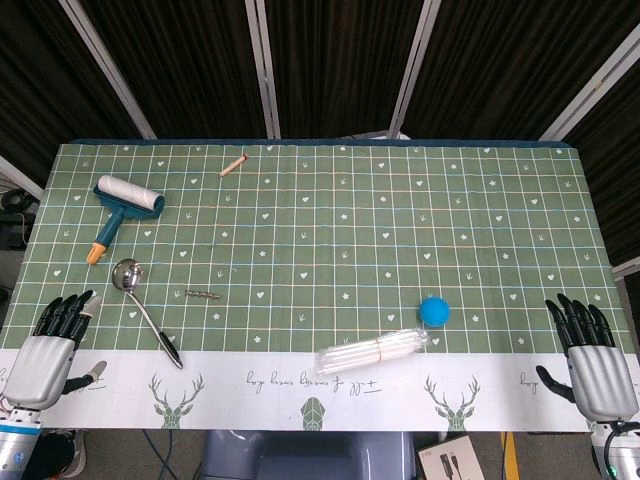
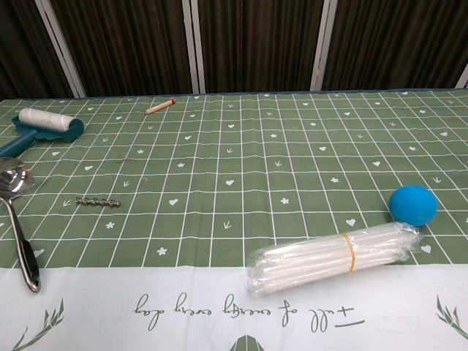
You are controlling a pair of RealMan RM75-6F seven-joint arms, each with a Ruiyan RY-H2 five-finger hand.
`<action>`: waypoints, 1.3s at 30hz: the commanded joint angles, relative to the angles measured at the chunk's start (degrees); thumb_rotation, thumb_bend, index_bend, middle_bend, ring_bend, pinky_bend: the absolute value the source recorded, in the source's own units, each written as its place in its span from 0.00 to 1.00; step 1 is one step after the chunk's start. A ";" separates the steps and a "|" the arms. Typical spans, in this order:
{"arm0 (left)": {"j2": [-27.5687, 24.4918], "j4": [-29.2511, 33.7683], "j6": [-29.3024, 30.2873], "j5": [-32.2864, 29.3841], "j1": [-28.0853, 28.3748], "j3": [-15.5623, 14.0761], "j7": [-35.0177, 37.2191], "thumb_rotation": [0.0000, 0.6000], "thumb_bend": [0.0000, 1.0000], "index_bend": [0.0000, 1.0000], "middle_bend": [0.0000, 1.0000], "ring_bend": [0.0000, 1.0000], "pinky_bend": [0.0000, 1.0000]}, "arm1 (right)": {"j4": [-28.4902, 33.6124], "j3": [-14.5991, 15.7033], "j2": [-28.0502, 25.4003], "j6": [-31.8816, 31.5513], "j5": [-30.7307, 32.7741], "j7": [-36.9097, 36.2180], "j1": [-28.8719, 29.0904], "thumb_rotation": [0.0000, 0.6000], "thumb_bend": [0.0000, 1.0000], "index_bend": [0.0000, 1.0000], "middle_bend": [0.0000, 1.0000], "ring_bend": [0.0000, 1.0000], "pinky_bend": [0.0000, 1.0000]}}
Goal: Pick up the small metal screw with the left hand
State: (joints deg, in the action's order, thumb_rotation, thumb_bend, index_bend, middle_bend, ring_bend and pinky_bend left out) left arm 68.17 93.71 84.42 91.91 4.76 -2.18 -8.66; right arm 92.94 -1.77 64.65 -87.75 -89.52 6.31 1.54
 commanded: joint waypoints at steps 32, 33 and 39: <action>7.38 7.18 -19.10 -17.74 14.28 10.39 -15.36 1.00 0.04 0.00 0.00 0.00 0.00 | 0.73 0.25 -0.43 1.44 0.44 -0.47 0.44 1.00 0.11 0.00 0.00 0.00 0.03; 8.70 6.94 -20.41 -19.59 15.53 11.10 -16.51 1.00 0.06 0.00 0.00 0.00 0.00 | 0.74 0.26 -0.45 1.45 0.44 -0.51 0.44 1.00 0.11 0.00 0.00 0.00 0.03; 17.88 1.23 -24.40 -29.91 22.36 14.14 -23.98 1.00 0.21 0.22 0.00 0.00 0.00 | 0.70 0.23 -0.59 1.51 0.65 -1.07 0.42 1.00 0.11 0.00 0.00 0.00 0.03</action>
State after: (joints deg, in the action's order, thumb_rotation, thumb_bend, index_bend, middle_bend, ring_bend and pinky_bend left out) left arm 81.99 97.69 62.50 66.21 23.65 10.06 -28.91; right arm 93.64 -1.53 64.08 -86.25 -88.88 5.23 1.96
